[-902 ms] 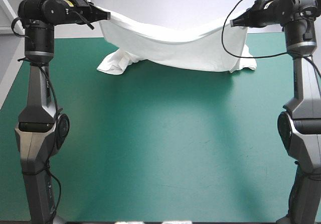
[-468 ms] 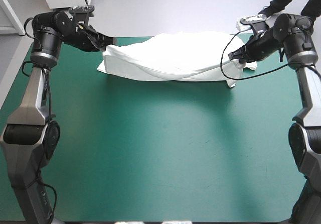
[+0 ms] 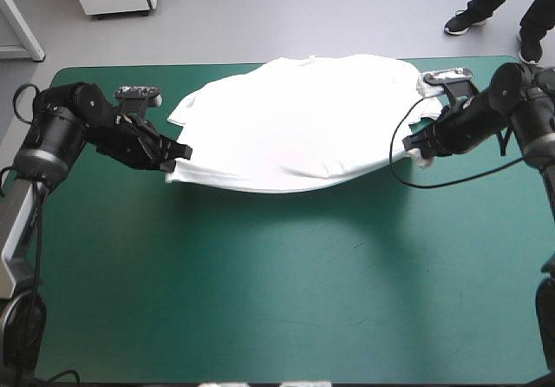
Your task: Fold the cloth
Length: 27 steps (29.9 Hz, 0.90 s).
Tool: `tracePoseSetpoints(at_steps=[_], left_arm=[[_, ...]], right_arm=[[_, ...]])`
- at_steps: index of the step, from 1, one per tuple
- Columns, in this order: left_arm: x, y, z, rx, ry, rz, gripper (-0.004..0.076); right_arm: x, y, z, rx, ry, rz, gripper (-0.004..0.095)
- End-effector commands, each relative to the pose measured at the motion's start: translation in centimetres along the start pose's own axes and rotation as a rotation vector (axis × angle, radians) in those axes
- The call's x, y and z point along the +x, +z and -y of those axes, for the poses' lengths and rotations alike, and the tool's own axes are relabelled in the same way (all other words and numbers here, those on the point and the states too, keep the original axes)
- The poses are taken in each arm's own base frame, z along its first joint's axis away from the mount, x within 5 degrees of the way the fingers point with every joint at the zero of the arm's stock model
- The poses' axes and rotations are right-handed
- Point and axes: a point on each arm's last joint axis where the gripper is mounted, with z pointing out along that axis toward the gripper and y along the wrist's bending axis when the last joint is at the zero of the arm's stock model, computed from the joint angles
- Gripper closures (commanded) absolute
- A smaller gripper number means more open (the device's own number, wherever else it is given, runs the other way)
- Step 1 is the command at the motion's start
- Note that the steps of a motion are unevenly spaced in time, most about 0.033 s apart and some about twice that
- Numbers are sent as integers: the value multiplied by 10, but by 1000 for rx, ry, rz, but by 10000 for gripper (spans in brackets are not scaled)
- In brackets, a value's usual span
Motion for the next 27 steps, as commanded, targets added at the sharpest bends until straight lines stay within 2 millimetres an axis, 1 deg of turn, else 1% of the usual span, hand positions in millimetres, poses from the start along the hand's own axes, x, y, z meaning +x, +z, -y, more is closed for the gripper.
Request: tracePoseSetpoints(at_steps=[1, 2, 6, 9, 12, 13, 16, 21, 24, 27], left_arm=[[30, -27, 22, 46, 37, 42, 733], [37, -27, 25, 50, 44, 34, 733], [75, -22, 34, 48, 71, -25, 733], [105, -15, 37, 48, 75, -69, 733], [136, -3, 34, 54, 56, -129, 733], [143, -1, 33, 54, 53, -139, 733], [166, 6, 31, 53, 35, -171, 733], [200, 18, 28, 54, 6, -238, 733], [215, 22, 26, 51, -2, -253, 733], [225, 24, 24, 35, 2, -274, 733]], right_arm=[[32, -27, -10, 42, -11, 32, 925], [41, -27, -12, 41, -9, 20, 925], [91, -26, -29, 61, -53, -43, 925], [129, -16, -40, 63, -91, -115, 925], [162, -4, -42, 80, -67, -187, 925], [169, -2, -42, 83, -68, -201, 925], [185, 2, -43, 79, -64, -224, 925], [196, 7, -42, 90, -67, -259, 925], [200, 11, -42, 86, -65, -278, 925], [207, 12, -41, 88, -64, -298, 925]])
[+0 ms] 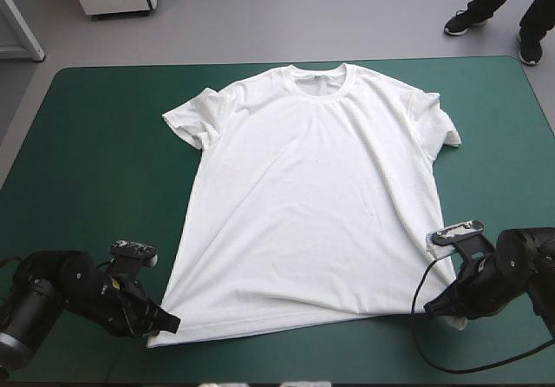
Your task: Fold the cloth
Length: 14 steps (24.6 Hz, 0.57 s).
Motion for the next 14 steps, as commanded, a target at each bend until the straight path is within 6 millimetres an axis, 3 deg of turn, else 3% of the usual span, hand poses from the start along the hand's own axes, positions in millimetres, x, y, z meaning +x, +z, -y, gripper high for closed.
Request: tracePoseSetpoints(at_steps=[1, 9, 14], left_arm=[[9, -3, 1, -4, -4, -14, 733], [20, -10, -2, -69, -7, 15, 733], [22, -7, -1, -51, -12, 8, 732]], right_arm=[[6, -3, -1, 15, 0, 11, 925], [35, 11, -5, 19, 18, -32, 925], [34, 13, -5, 14, 37, -15, 924]])
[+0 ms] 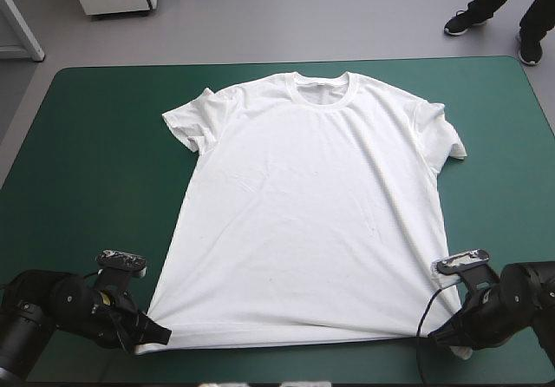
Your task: Fold the cloth
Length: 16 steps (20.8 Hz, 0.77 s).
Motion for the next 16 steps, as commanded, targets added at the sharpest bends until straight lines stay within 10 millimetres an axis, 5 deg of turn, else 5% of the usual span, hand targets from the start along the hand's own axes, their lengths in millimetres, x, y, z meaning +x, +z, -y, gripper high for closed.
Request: tracePoseSetpoints(at_steps=[1, 3, 5, 6, 8, 13, 16], left_arm=[[3, -6, 4, 28, -9, -35, 729], [3, -6, 5, 44, -11, -32, 701], [3, -7, 11, 99, -28, -25, 591], [2, -8, 14, 140, -40, -19, 476], [-4, -19, 18, 156, -38, 25, 337], [-63, -72, 7, -50, 8, 332, 304], [-116, -67, 2, -75, 17, 339, 304]], right_arm=[[-1, -6, 0, 4, 10, 15, 913], [-1, -6, -2, -19, 17, 12, 856], [-2, -7, -5, -50, 13, 16, 681], [-5, -13, -5, -46, 27, 37, 513], [-13, -29, 0, 11, 56, 91, 347], [-47, -79, 15, 184, 86, 343, 331], [-76, -82, 22, 199, 98, 372, 331]])
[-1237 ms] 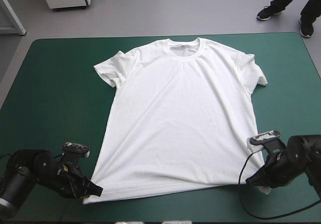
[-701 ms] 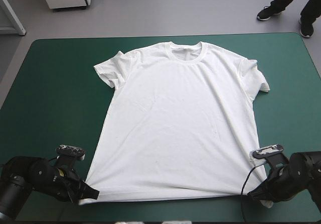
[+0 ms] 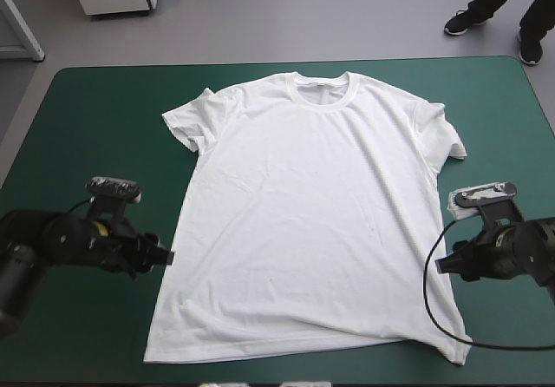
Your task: Fold the cloth
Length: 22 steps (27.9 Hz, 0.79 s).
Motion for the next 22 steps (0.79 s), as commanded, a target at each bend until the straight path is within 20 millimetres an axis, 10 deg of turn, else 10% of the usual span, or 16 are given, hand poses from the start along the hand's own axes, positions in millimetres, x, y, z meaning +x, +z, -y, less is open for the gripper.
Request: tracePoseSetpoints(at_steps=[1, 9, 22], left_arm=[[-55, 14, -4, -13, 0, 86, 304], [-136, 70, -14, -38, 58, 75, 304], [-161, 152, -29, -74, 83, -76, 304]], right_arm=[[-35, 4, 5, 26, 1, 63, 331], [-96, 36, 10, 30, -7, 34, 331], [-139, 31, 17, 68, -33, 107, 332]])
